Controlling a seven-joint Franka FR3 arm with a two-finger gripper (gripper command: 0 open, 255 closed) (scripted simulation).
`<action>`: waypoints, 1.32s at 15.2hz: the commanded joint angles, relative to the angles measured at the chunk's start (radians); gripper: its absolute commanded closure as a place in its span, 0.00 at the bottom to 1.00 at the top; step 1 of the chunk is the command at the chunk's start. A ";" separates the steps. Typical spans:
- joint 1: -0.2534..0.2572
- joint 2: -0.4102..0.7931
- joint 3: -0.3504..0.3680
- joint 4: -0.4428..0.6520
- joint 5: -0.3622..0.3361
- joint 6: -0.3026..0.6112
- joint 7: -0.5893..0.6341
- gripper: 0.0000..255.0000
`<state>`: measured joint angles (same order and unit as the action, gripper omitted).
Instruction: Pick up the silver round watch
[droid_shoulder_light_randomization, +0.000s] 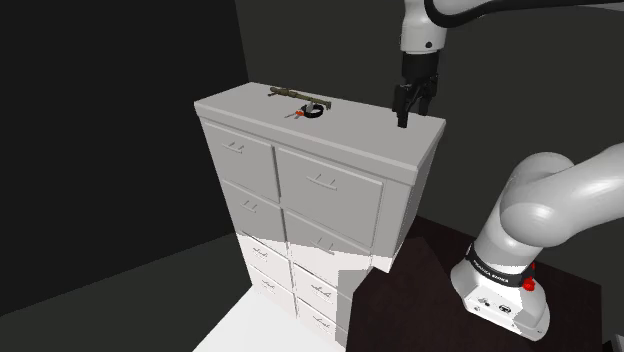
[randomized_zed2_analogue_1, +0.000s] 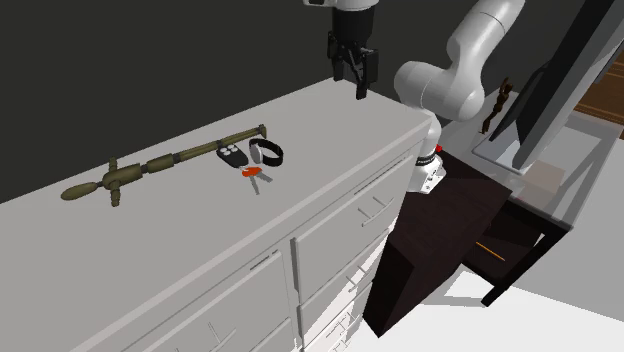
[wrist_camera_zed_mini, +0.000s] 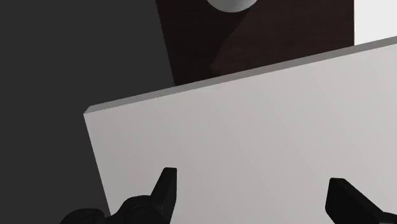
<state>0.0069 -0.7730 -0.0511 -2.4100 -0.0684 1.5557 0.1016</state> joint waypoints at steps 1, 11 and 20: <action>0.000 0.000 0.000 0.000 0.000 0.000 0.000 0.00; 0.051 0.309 0.097 0.251 0.002 0.138 0.057 0.00; 0.082 0.588 0.181 0.557 -0.056 0.175 0.115 0.00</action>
<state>0.0849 -0.2200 0.1206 -1.8987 -0.1155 1.7334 0.2095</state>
